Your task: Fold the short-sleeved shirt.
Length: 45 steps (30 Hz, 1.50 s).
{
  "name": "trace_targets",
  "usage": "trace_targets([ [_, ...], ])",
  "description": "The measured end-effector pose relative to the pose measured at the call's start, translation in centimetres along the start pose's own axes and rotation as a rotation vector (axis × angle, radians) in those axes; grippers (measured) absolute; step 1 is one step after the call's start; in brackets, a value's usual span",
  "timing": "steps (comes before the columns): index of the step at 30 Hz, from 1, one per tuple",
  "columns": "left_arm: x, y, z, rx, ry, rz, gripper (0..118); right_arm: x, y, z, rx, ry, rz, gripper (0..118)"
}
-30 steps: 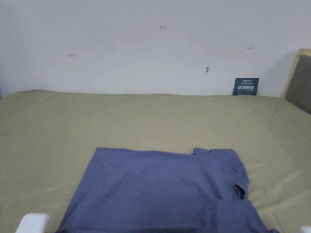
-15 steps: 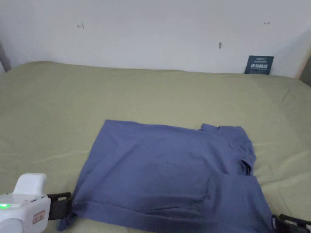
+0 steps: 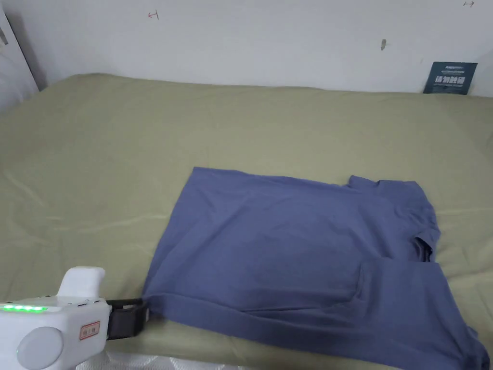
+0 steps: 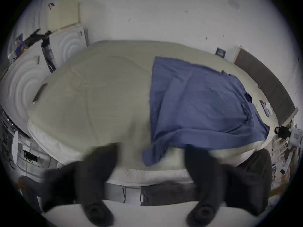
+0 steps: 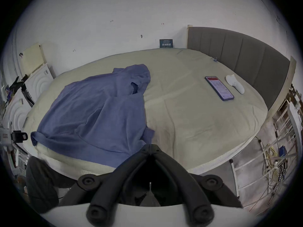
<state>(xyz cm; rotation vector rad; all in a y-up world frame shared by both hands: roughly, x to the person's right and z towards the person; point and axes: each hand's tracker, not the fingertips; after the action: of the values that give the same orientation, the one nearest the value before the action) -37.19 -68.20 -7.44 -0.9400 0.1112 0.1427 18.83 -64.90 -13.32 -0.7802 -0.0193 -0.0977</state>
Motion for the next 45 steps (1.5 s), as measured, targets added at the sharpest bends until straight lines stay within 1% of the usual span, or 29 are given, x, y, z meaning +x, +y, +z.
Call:
trace_targets([
  [1, 0.1, 0.0, -0.7, 0.018, 0.006, -0.009, 102, 0.0, -0.1, -0.2, -0.006, 0.001, 0.006, 0],
  [7, 0.6, 1.1, -4.8, -0.083, 0.033, -0.04, 100, 0.7, -0.2, -1.4, -0.041, 0.004, 0.036, 0],
  [9, 0.7, 1.3, -5.1, -0.1, 0.02, -0.052, 95, 0.6, -0.4, -1.7, -0.056, 0.002, 0.056, 0],
  [10, 0.9, 1.4, -4.9, -0.106, 0.015, -0.064, 73, 0.6, -0.4, -1.8, -0.063, 0.005, 0.063, 0],
  [11, 1.1, 1.3, -4.7, -0.097, 0.012, -0.078, 36, 0.7, -0.4, -1.8, -0.067, 0.009, 0.069, 0],
  [12, 1.3, 1.3, -4.5, -0.088, -0.004, -0.079, 6, 0.7, -0.4, -1.8, -0.069, 0.015, 0.074, 0],
  [13, 1.8, 1.2, -4.3, -0.075, -0.006, -0.071, 5, 0.5, -0.5, -1.9, -0.073, 0.024, 0.082, 0],
  [14, 2.2, 1.2, -4.3, -0.086, 0.013, -0.101, 5, 0.3, -0.5, -2.0, -0.083, 0.043, 0.087, 0],
  [15, 2.3, 1.0, -4.2, -0.077, 0.023, -0.124, 5, 0.3, -0.5, -2.1, -0.09, 0.058, 0.092, 6],
  [16, 2.3, 1.0, -4.3, -0.077, 0.017, -0.119, 5, 0.2, -0.6, -2.2, -0.091, 0.067, 0.095, 34],
  [18, 2.3, 1.0, -4.2, -0.078, 0.02, -0.109, 5, -0.3, -0.8, -3.0, -0.13, 0.109, 0.121, 107],
  [19, 2.2, 1.1, -4.1, -0.077, 0.018, -0.101, 5, -0.6, -1.0, -3.7, -0.168, 0.113, 0.133, 116],
  [20, 2.0, 1.2, -4.1, -0.079, 0.016, -0.093, 6, -0.6, -1.4, -4.1, -0.178, 0.133, 0.148, 110],
  [21, 1.9, 1.2, -4.1, -0.079, 0.013, -0.087, 6, -0.7, -1.7, -4.5, -0.145, 0.127, 0.154, 105],
  [22, 1.9, 1.3, -4.0, -0.079, 0.013, -0.083, 5, -0.8, -1.9, -5.2, -0.166, 0.094, 0.165, 100],
  [23, 1.9, 1.3, -4.0, -0.08, 0.012, -0.082, 6, -0.8, -2.1, -6.0, -0.18, 0.082, 0.165, 94],
  [24, 2.3, 1.3, -3.5, -0.08, 0.014, -0.083, 6, -0.6, -2.3, -6.6, -0.184, 0.086, 0.159, 84],
  [25, 2.4, 1.4, -3.4, -0.082, 0.015, -0.083, 6, -0.4, -1.9, -6.9, -0.191, 0.088, 0.15, 58],
  [26, 2.4, 1.4, -3.4, -0.084, 0.015, -0.083, 6, -0.2, -1.8, -7.3, -0.202, 0.084, 0.144, 26],
  [27, 2.4, 1.4, -3.4, -0.086, 0.015, -0.081, 6, 0.0, -1.8, -7.6, -0.208, 0.074, 0.141, 3],
  [28, 2.6, 1.5, -3.3, -0.087, 0.015, -0.081, 6, 0.2, -1.9, -7.7, -0.21, 0.075, 0.135, 3],
  [29, 2.7, 1.6, -3.2, -0.089, 0.01, -0.079, 6, 0.4, -1.7, -7.1, -0.192, 0.104, 0.105, 3],
  [30, 2.7, 1.7, -3.1, -0.089, 0.011, -0.079, 6, 0.3, -1.3, -6.7, -0.203, 0.095, 0.109, 3],
  [31, 2.7, 1.9, -2.8, -0.084, 0.009, -0.078, 6, 0.1, -1.0, -6.3, -0.19, 0.103, 0.106, 3],
  [33, 1.7, 3.3, -3.1, -0.067, 0.0, -0.067, 6, -0.1, 0.3, -5.3, -0.143, 0.104, 0.125, 3],
  [37, 2.2, 6.8, -2.4, -0.017, -0.017, -0.072, 6, -0.9, 5.1, -4.6, -0.05, 0.114, 0.136, 3],
  [39, 2.6, 9.0, -2.7, -0.004, -0.019, -0.086, 6, -1.5, 7.8, -5.4, -0.034, 0.116, 0.149, 3],
  [42, 3.0, 12.8, -4.4, 0.005, -0.014, -0.115, 6, -2.2, 11.8, -8.4, -0.024, 0.105, 0.172, 3],
  [45, 3.3, 16.2, -7.0, -0.015, -0.029, -0.099, 6, -2.6, 14.6, -12.2, -0.058, 0.095, 0.163, 3],
])
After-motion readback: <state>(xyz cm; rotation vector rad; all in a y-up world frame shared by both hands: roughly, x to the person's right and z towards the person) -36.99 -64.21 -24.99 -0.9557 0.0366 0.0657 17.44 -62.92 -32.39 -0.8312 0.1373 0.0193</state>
